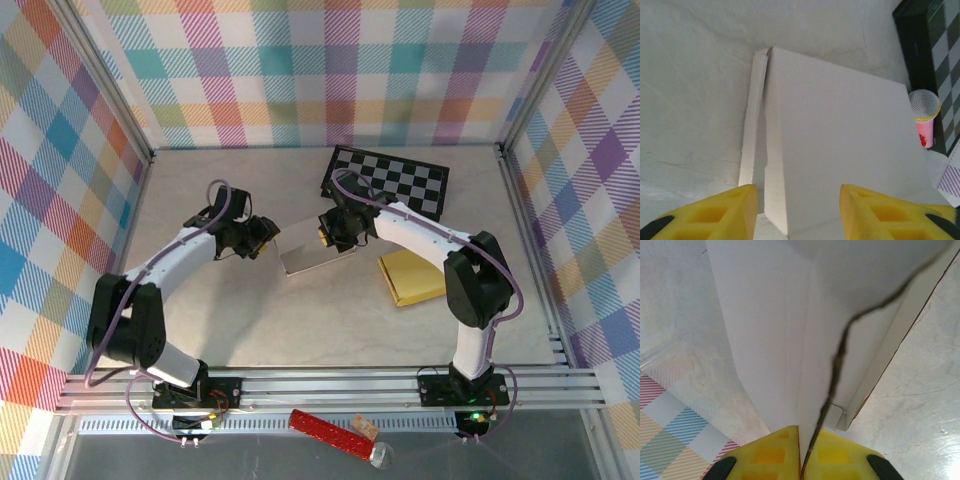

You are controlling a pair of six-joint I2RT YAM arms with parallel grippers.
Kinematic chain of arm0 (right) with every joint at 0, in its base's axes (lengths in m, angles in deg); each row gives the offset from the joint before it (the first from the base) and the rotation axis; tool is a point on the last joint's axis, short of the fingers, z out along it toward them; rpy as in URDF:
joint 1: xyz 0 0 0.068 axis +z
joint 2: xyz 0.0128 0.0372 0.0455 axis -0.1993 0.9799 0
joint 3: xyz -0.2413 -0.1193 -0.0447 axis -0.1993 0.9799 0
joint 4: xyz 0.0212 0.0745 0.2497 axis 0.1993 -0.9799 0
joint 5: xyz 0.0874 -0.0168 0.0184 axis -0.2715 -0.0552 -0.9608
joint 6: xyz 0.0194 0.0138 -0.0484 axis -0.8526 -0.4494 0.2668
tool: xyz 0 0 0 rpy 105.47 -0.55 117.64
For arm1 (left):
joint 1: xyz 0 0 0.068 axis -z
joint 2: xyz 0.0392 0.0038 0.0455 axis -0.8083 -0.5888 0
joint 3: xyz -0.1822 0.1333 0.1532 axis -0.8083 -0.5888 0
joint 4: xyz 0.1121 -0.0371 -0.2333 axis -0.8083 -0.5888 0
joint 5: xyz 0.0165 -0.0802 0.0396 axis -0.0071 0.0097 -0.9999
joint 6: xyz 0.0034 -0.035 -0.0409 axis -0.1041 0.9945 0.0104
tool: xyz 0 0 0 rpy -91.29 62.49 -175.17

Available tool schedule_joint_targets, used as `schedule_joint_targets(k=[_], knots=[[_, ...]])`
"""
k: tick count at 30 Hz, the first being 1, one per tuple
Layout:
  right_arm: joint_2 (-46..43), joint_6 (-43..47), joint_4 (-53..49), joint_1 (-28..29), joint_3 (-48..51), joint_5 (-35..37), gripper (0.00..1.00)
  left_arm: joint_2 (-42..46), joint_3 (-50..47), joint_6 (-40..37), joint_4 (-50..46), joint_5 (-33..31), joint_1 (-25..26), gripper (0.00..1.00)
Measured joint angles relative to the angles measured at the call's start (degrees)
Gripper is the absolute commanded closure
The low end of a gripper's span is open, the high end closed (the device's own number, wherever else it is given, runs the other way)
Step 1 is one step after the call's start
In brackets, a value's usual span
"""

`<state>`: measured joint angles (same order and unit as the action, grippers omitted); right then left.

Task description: Fold the paper box

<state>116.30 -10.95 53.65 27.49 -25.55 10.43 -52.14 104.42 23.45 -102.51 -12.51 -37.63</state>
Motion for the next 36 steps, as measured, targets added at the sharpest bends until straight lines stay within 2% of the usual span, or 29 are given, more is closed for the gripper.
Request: schedule_joint_targets(k=[6,20,23,27,30,36], knots=[[-0.15,0.24,1.40,0.00,1.62,-0.44,0.86,-3.85,-2.54,2.32,2.56,2.99,0.00,0.56],[-0.20,0.66,2.93,0.04,3.61,-1.16,0.84,-4.83,-4.81,2.75,8.50,4.35,0.00,0.72],[-0.20,0.68,3.15,0.04,3.63,-1.53,0.81,-4.87,-4.81,2.75,8.87,4.26,0.00,0.75],[-0.22,1.88,3.02,0.04,3.82,-2.38,0.74,-4.98,-4.85,2.47,8.87,4.24,0.00,0.77],[-0.55,3.10,2.73,0.04,5.05,-3.28,0.66,-5.51,-5.03,2.27,9.01,4.24,0.00,0.78],[-1.07,8.07,-0.66,0.00,5.33,-5.09,0.40,-6.32,-5.88,1.84,9.51,4.22,0.00,0.79]])
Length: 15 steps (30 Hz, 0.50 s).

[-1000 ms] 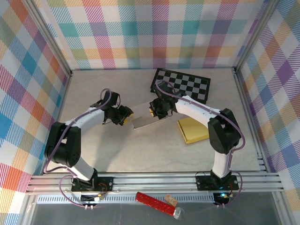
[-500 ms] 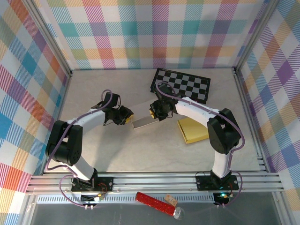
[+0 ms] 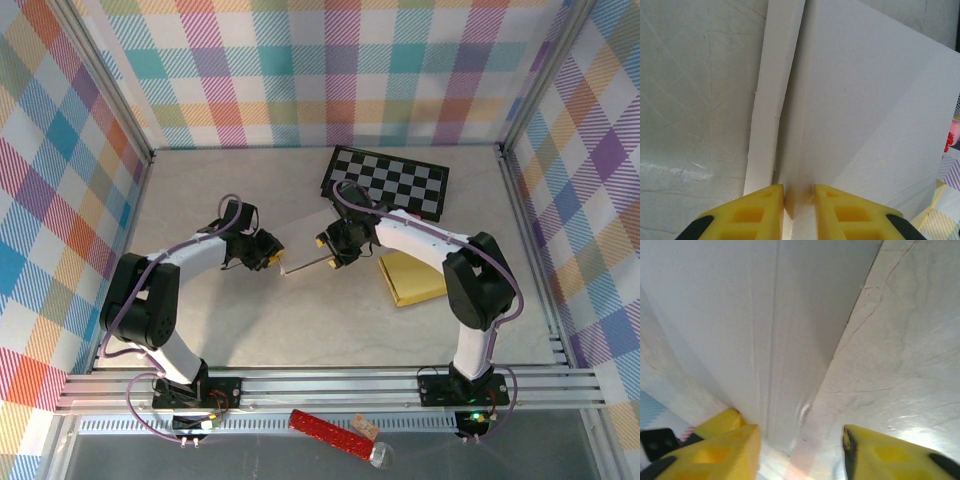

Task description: Fold the paper box

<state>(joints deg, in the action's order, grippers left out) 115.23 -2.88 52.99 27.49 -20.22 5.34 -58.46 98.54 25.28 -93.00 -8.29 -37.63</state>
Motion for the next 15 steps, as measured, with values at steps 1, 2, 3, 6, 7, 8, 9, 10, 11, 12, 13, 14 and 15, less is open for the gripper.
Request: schedule_joint_targets(k=[1,2,3,6,7,8,9,10,11,12,13,14,15], knots=[[-0.09,1.88,-1.79,-0.02,-0.87,0.00,0.37,-0.04,0.00,-0.26,-0.02,0.00,0.00,0.78],[-0.24,4.11,-3.74,-0.04,-1.92,0.13,0.35,-0.09,0.00,-0.63,-0.02,-0.02,0.00,0.79],[-0.61,6.27,-5.33,-0.15,-2.84,0.31,0.34,-0.11,0.00,-0.92,-0.07,-0.04,0.00,0.78],[-3.54,14.62,-9.66,-1.09,-4.59,0.87,0.33,-0.11,0.00,-1.49,-0.22,-0.42,0.00,0.79],[-5.01,18.23,-10.97,-1.62,-4.81,1.25,0.35,-0.11,0.02,-1.75,-0.37,-0.44,0.00,0.79],[-6.34,21.97,-12.11,-2.45,-5.09,1.44,0.36,-0.11,0.02,-2.03,-0.59,-0.46,0.00,0.79],[-7.08,25.14,-12.98,-3.41,-5.49,1.51,0.37,-0.11,0.04,-2.36,-0.90,-0.63,0.00,0.78],[-7.45,28.79,-13.86,-4.76,-6.23,1.44,0.38,-0.11,0.09,-2.62,-1.36,-0.85,0.00,0.78],[-7.32,32.61,-14.32,-6.27,-7.21,1.18,0.40,-0.11,0.17,-2.89,-1.88,-0.98,0.00,0.77],[-6.64,36.17,-14.62,-7.67,-8.33,0.83,0.41,-0.11,0.42,-3.21,-2.51,-1.18,0.00,0.76],[-5.35,40.13,-15.10,-8.92,-9.99,0.46,0.42,-0.11,0.68,-3.63,-3.06,-1.36,0.00,0.76],[-3.76,43.65,-15.37,-9.99,-11.76,0.28,0.42,-0.11,0.94,-3.98,-3.61,-1.51,0.00,0.75],[-1.75,47.04,-16.06,-10.99,-13.94,0.33,0.43,-0.15,1.36,-4.31,-4.22,-1.73,0.00,0.74]])
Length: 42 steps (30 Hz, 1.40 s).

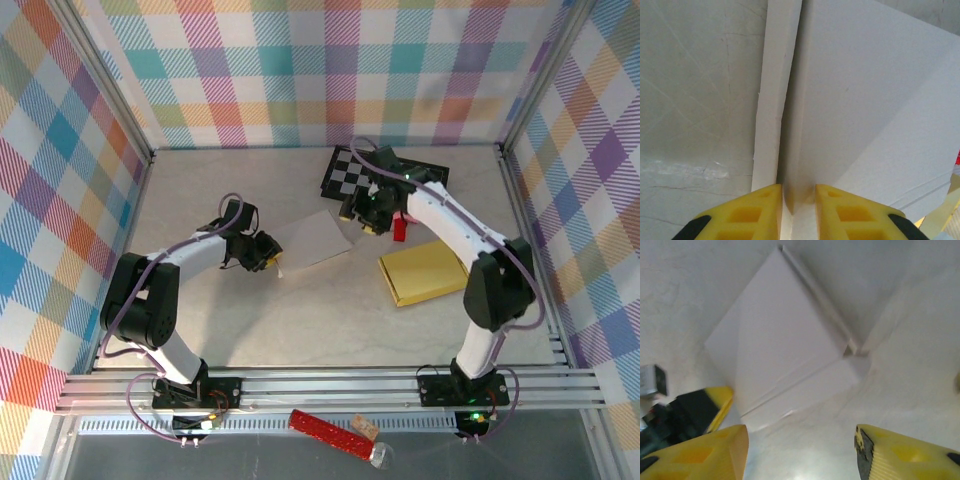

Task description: Fold the paper box

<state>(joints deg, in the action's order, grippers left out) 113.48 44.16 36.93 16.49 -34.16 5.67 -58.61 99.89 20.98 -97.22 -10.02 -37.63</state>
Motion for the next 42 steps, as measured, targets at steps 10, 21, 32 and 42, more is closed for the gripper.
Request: schedule_joint_targets(k=[10,21,32,42], knots=[[19.76,23.61,-6.05,-0.37,-14.23,0.31,0.39,-0.33,2.56,-1.97,-3.08,-1.27,0.00,0.72],[23.15,29.38,-7.74,-0.28,-15.50,-1.05,0.43,-1.77,3.32,-2.84,-3.98,-1.29,0.00,0.73],[24.33,29.40,-7.63,-0.28,-15.47,-3.02,0.51,-1.86,7.63,-6.23,-9.62,-3.76,-0.09,0.62],[24.41,29.40,-7.30,-0.28,-15.47,-4.22,0.52,-3.02,8.68,-8.79,-12.00,-4.11,-1.77,0.61]])
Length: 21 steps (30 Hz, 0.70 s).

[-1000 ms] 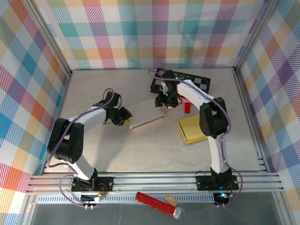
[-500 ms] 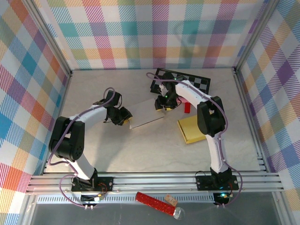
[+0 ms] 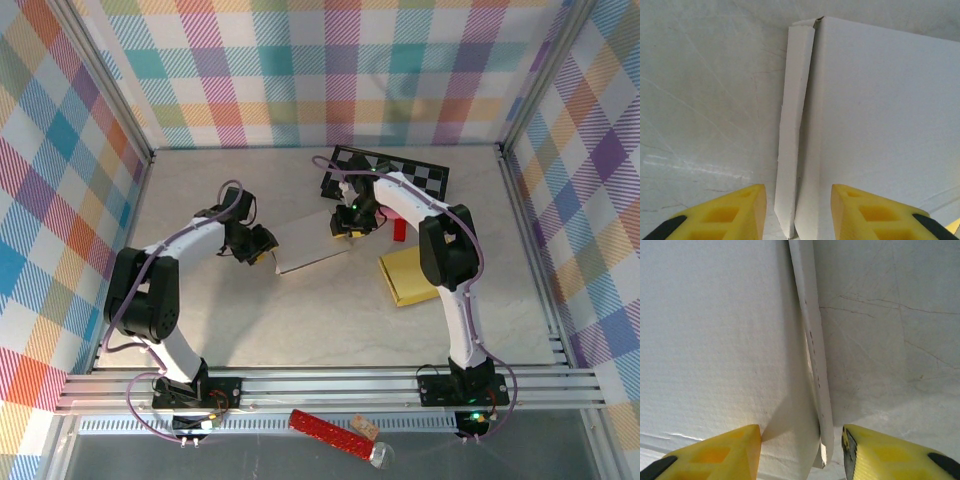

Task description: Fold the paper box

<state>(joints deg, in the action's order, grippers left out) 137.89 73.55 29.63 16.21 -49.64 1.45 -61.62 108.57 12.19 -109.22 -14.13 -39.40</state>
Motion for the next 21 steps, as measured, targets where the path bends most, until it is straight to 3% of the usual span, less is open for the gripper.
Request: schedule_joint_targets(k=[21], knots=[[0.76,-0.02,1.53,0.00,1.86,-1.11,0.60,-5.20,0.98,-0.61,3.72,2.86,-0.04,0.72]])
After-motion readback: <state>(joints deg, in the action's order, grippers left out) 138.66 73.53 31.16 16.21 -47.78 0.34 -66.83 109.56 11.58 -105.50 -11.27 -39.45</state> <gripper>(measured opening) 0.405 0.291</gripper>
